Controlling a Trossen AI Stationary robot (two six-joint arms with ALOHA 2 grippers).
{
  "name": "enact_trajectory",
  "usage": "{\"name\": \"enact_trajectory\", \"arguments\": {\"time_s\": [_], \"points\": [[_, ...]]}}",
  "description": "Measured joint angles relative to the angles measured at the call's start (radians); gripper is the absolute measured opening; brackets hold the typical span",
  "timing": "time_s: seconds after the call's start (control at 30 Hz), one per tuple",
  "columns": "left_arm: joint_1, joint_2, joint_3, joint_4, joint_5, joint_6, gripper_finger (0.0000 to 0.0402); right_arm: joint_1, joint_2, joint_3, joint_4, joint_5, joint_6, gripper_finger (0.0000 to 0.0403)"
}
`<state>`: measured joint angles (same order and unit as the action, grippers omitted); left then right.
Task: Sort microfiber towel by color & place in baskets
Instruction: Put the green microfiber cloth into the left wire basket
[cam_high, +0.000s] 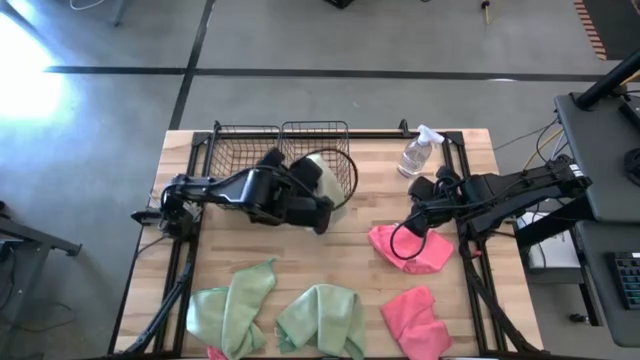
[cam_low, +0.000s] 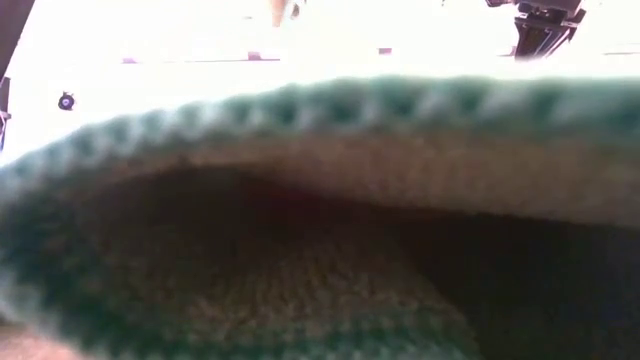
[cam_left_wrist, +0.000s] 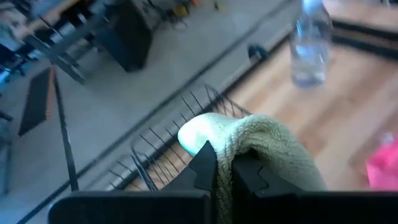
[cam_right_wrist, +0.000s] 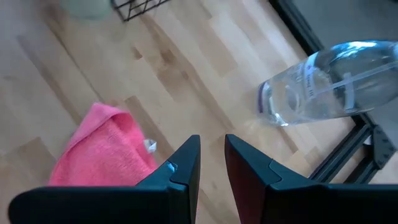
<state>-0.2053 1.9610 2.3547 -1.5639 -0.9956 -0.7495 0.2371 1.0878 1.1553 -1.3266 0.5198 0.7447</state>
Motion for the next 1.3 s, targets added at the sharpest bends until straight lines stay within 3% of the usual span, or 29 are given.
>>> {"name": "enact_trajectory", "arguments": {"time_s": [0.13, 0.37, 0.87, 1.1, 1.3], "points": [[0.028, -0.031, -0.009, 0.010, -0.118, 0.029, 0.0001, 0.000, 0.000, 0.000, -0.001, 0.016, 0.000, 0.0068], [0.100, -0.102, -0.009, -0.008, -0.221, 0.064, 0.0001, 0.000, 0.000, -0.002, 0.000, 0.024, 0.004, 0.0068], [0.260, -0.343, -0.048, -0.007, -0.251, 0.298, 0.0001, 0.000, 0.000, -0.003, 0.000, 0.032, 0.039, 0.0068], [0.280, -0.557, -0.236, -0.007, -0.243, 0.265, 0.0000, 0.000, 0.001, -0.003, 0.001, 0.032, 0.114, 0.0068], [0.280, -0.715, -0.559, -0.007, -0.121, 0.092, 0.0000, 0.000, 0.001, -0.003, 0.007, 0.032, 0.120, 0.0068]]}}
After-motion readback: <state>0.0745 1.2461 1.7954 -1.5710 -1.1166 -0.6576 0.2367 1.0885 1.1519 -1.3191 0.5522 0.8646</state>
